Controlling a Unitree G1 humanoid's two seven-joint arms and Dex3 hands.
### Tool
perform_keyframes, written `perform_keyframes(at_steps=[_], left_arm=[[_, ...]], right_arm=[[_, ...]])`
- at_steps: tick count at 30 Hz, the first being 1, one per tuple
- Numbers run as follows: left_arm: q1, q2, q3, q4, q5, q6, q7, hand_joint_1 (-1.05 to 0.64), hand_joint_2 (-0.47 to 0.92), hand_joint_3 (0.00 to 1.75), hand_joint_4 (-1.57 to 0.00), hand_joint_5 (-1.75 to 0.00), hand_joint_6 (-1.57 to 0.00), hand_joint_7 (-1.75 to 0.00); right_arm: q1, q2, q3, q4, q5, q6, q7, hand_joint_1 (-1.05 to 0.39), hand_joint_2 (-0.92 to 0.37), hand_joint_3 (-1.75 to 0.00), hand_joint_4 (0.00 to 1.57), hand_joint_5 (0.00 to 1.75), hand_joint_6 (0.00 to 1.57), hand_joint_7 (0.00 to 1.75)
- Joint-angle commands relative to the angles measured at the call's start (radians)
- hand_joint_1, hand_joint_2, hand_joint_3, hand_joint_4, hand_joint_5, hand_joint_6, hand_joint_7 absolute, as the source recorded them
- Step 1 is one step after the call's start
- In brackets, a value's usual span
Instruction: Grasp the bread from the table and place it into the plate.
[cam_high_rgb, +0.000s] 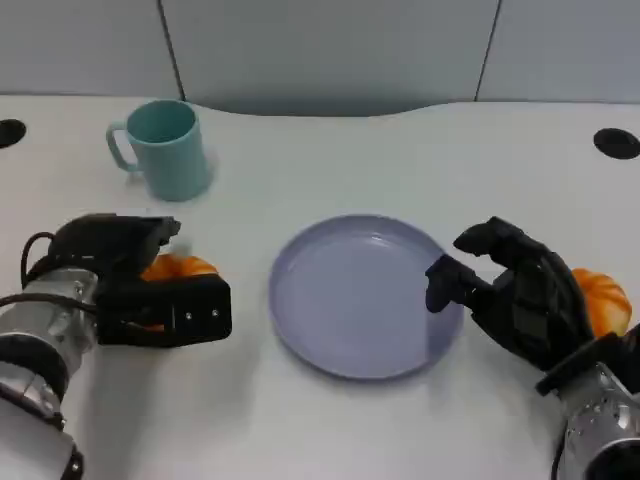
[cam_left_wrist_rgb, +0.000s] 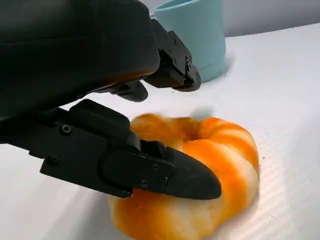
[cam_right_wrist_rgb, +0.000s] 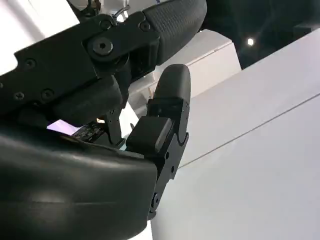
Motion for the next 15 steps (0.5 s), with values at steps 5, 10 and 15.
perform_keyframes(at_steps=[5,10,15], left_arm=[[0.033,0.004,-0.011,0.008,-0.003,-0.034,0.014,-0.42,0.76,0.01,-0.80,-0.17,-0.63,-0.06],[0.025,0.004,0.002,0.008,-0.025,-0.045,0.007,-0.12,0.77,0.01,-1.08,-0.25,-1.01,-0.19],[0.002,0.019,0.012,0.008,-0.039,-0.054,-0.032,-0.03,0.82,0.02,-1.19,-0.27,-1.18,-0.25]], right_arm=[[0.017,-0.009,-0.004,-0.044,0.023,0.025,-0.006,-0.51,-0.86,-0.01,0.77,1.47,0.93,0.66],[0.010,-0.014,0.000,-0.042,0.018,0.031,-0.013,-0.53,-0.87,-0.01,0.76,1.50,0.93,0.65],[-0.001,-0.012,-0.001,-0.034,0.019,0.025,-0.021,-0.54,-0.87,0.00,0.76,1.51,0.94,0.64]])
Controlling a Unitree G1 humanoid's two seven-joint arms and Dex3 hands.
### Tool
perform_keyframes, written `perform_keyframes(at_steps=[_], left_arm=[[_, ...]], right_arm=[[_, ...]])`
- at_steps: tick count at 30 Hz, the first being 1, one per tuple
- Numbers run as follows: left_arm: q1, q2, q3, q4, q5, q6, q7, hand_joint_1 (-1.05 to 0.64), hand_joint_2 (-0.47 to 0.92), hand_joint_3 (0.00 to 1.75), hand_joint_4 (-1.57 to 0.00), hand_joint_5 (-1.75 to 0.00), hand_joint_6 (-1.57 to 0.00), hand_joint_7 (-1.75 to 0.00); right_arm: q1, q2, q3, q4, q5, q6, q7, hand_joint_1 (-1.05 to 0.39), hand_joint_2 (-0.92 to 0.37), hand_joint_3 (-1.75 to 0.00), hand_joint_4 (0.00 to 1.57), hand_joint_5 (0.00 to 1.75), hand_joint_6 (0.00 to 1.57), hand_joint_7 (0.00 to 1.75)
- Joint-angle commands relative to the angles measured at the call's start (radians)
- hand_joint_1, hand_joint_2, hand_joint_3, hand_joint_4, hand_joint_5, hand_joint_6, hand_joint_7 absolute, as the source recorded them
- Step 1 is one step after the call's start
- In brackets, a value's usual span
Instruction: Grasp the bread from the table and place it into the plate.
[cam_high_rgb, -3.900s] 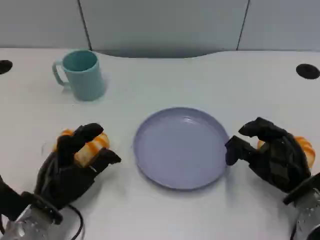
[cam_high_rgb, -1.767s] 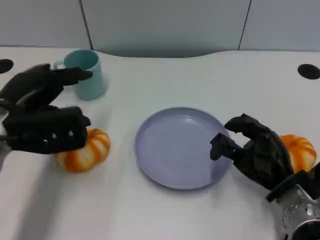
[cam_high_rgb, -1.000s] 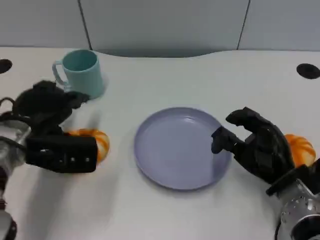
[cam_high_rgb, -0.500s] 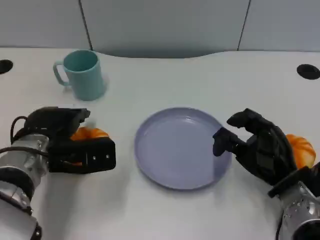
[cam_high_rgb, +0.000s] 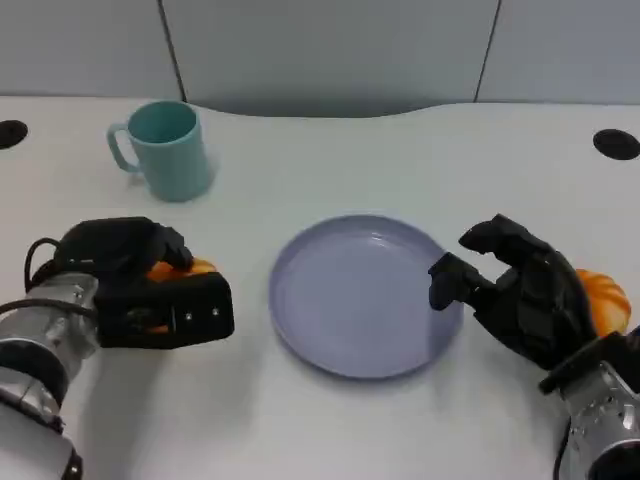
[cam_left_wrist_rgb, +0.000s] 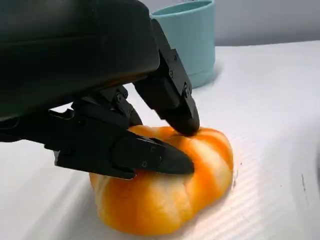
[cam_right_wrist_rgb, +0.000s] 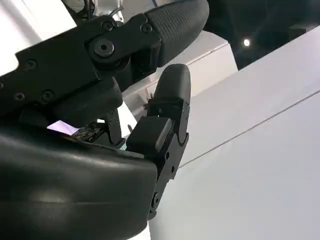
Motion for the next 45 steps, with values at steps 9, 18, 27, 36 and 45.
perform_keyframes(at_steps=[9,18,27,36,45], left_arm=[[-0.015,0.030,-0.003,0.007,-0.006,-0.013,-0.035,-0.06,0.77,0.01,-1.19,-0.28,-1.20,-0.22],[-0.040,0.051,-0.007,-0.001,-0.001,-0.037,0.002,-0.08,0.79,0.01,-1.18,-0.31,-1.21,-0.21],[-0.090,0.090,-0.015,-0.009,0.012,-0.079,0.050,-0.14,0.79,0.00,-1.12,-0.52,-1.21,-0.24],[-0.100,0.097,-0.014,-0.007,0.003,-0.107,0.062,-0.16,0.79,0.00,-0.97,-0.83,-1.12,-0.41],[-0.107,0.098,-0.021,-0.009,0.009,-0.110,0.083,-0.17,0.83,0.00,-0.93,-1.02,-1.05,-0.65]], right_arm=[[-0.017,-0.008,-0.010,0.013,0.017,-0.012,-0.011,-0.52,-0.87,0.00,0.77,1.46,0.93,0.66],[-0.023,-0.009,-0.010,0.025,0.010,-0.036,-0.022,-0.51,-0.88,0.00,0.76,1.47,0.93,0.65],[-0.038,-0.011,-0.012,0.053,0.011,-0.057,-0.014,-0.52,-0.88,0.00,0.76,1.47,0.92,0.66],[-0.050,-0.014,-0.017,0.076,0.012,-0.066,-0.012,-0.50,-0.88,0.00,0.74,1.49,0.91,0.69],[-0.052,-0.016,-0.014,0.079,0.004,-0.070,-0.023,-0.53,-0.87,0.00,0.77,1.48,0.94,0.67]])
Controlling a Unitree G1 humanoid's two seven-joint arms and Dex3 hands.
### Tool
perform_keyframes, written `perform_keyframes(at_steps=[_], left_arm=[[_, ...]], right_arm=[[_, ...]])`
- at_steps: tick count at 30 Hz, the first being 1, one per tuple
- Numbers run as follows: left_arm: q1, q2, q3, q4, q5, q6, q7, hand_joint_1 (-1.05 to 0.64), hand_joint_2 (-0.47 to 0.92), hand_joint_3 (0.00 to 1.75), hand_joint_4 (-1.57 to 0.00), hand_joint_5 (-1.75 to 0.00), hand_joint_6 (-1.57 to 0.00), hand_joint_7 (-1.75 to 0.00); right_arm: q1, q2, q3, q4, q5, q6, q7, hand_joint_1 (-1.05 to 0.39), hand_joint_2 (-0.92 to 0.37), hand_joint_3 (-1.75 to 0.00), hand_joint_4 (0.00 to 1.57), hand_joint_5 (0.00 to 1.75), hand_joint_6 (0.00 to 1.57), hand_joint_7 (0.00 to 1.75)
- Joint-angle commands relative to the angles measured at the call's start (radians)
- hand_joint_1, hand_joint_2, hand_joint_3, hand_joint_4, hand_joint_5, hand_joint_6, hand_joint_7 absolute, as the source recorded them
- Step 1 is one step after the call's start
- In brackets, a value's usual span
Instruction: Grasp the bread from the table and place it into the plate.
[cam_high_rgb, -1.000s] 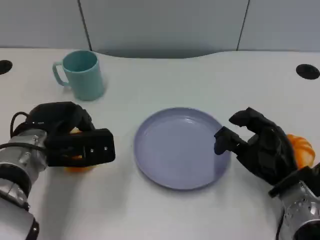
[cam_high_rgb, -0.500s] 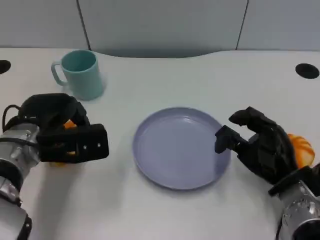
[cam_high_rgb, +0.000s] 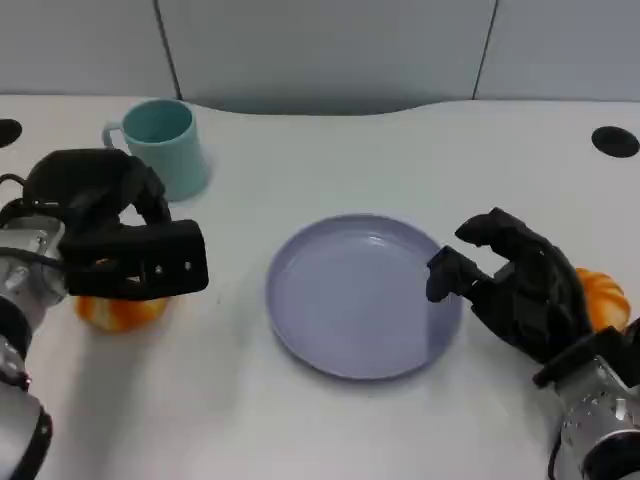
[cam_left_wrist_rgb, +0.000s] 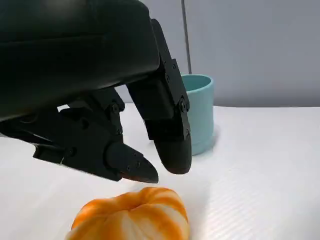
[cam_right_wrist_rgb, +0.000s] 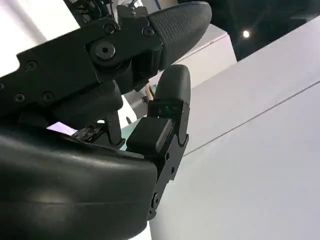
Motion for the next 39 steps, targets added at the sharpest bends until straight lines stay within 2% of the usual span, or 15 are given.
perform_keyframes(at_steps=[1,2,3,4,5,7,10,19,26,39], left_arm=[[-0.005,0.011,-0.009,-0.002,0.011,0.003,0.031,-0.22,0.79,0.00,-0.94,-0.83,-1.00,-0.58],[-0.007,0.008,-0.014,0.000,0.015,0.023,0.020,-0.24,0.78,0.00,-0.96,-0.72,-1.00,-0.53],[-0.010,0.001,-0.014,0.005,0.011,0.061,-0.033,-0.37,0.76,0.00,-0.85,-0.55,-0.89,-0.38],[-0.011,-0.004,-0.014,0.008,0.008,0.089,-0.072,-0.65,0.78,0.02,-0.53,-0.27,-0.59,-0.17],[-0.012,-0.010,-0.020,0.012,0.011,0.125,-0.115,-0.75,0.79,0.02,-0.43,-0.18,-0.49,-0.09],[-0.006,-0.015,-0.031,0.012,0.021,0.159,-0.143,-0.94,0.86,0.03,-0.18,-0.04,-0.24,-0.02],[0.011,-0.019,-0.036,0.012,0.027,0.185,-0.154,-1.03,0.91,0.03,-0.08,-0.01,-0.15,0.00],[0.039,-0.015,-0.043,0.017,0.031,0.228,-0.151,-1.05,0.92,0.14,-0.06,-0.01,-0.07,0.00],[0.084,-0.040,0.000,0.021,-0.013,0.246,-0.166,-1.04,0.91,0.04,-0.10,-0.03,-0.10,-0.01],[0.141,-0.108,-0.011,0.026,-0.006,0.273,-0.151,-1.01,0.92,0.05,-0.19,-0.08,-0.17,-0.05]], right_arm=[[-0.005,-0.012,-0.004,-0.008,0.004,-0.014,-0.012,-0.53,-0.87,0.00,0.76,1.48,0.94,0.67],[-0.002,-0.010,-0.003,-0.012,0.005,-0.012,-0.014,-0.53,-0.87,0.00,0.76,1.48,0.94,0.67],[-0.002,-0.011,-0.004,-0.014,0.008,-0.006,-0.006,-0.53,-0.87,0.00,0.76,1.48,0.94,0.67],[-0.001,-0.012,-0.003,-0.014,0.010,-0.003,-0.001,-0.52,-0.88,0.00,0.75,1.48,0.94,0.67],[-0.001,-0.014,-0.004,-0.012,0.011,-0.002,0.006,-0.52,-0.88,0.00,0.75,1.47,0.93,0.68],[-0.002,-0.016,-0.006,-0.007,0.015,0.002,0.019,-0.52,-0.87,0.00,0.77,1.46,0.93,0.67],[0.000,-0.020,-0.010,-0.007,0.017,0.013,0.029,-0.51,-0.88,0.00,0.77,1.46,0.92,0.67],[0.015,-0.028,-0.007,-0.024,0.012,0.025,0.036,-0.51,-0.87,0.00,0.78,1.45,0.95,0.64],[0.032,-0.029,0.002,-0.056,0.012,0.053,0.030,-0.50,-0.87,0.00,0.76,1.47,0.95,0.63],[0.094,-0.025,0.015,-0.145,0.027,0.078,0.042,-0.49,-0.88,0.00,0.77,1.48,0.96,0.64]])
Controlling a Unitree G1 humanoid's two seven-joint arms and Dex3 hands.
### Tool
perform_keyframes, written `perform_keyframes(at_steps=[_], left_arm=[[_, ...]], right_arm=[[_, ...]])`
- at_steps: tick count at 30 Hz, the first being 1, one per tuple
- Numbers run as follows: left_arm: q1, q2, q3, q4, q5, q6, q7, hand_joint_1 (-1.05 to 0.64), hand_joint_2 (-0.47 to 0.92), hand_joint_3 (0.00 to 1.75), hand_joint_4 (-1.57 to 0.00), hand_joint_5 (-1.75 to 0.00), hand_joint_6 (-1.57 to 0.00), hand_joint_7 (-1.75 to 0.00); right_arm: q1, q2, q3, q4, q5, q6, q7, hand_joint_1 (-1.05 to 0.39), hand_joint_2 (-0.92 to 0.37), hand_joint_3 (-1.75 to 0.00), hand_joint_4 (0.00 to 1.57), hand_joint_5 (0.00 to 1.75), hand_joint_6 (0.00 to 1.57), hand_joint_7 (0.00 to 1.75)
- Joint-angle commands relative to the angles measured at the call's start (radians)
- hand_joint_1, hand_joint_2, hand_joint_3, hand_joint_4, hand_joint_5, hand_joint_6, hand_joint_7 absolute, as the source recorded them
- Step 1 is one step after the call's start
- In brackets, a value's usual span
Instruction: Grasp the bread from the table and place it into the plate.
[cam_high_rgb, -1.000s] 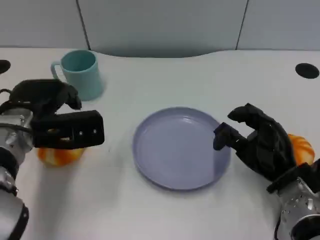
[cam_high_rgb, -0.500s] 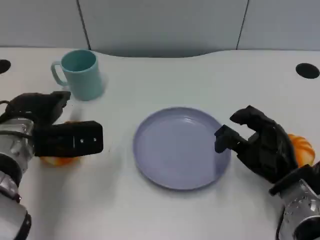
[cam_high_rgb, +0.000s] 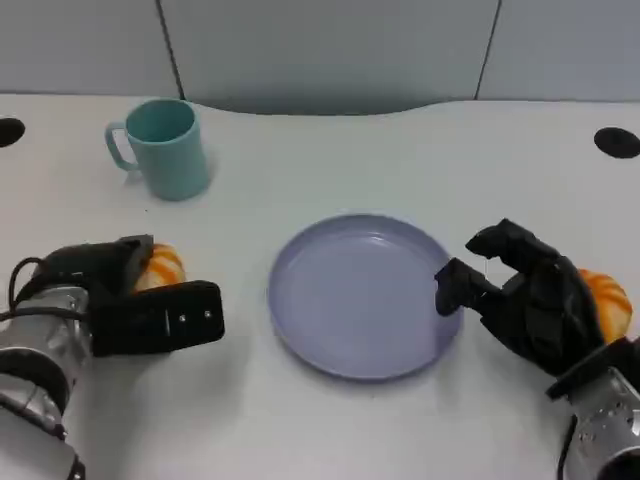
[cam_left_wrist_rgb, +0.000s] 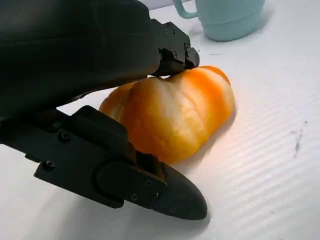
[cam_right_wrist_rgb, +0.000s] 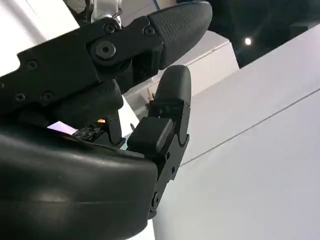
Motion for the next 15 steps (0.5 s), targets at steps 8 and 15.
perform_keyframes(at_steps=[8,15], left_arm=[[0.040,-0.026,-0.013,0.002,0.017,-0.010,0.093,-0.70,0.80,0.00,-0.45,-0.17,-0.33,-0.09],[0.048,-0.024,0.007,0.000,-0.003,-0.024,0.166,-0.14,0.78,0.01,-0.95,-0.19,-0.93,-0.18]], right_arm=[[0.028,-0.029,0.005,-0.045,0.025,0.039,0.028,-0.49,-0.88,0.00,0.76,1.47,0.93,0.65],[0.028,-0.029,0.009,-0.051,0.023,0.035,0.018,-0.48,-0.88,0.00,0.76,1.48,0.94,0.63]])
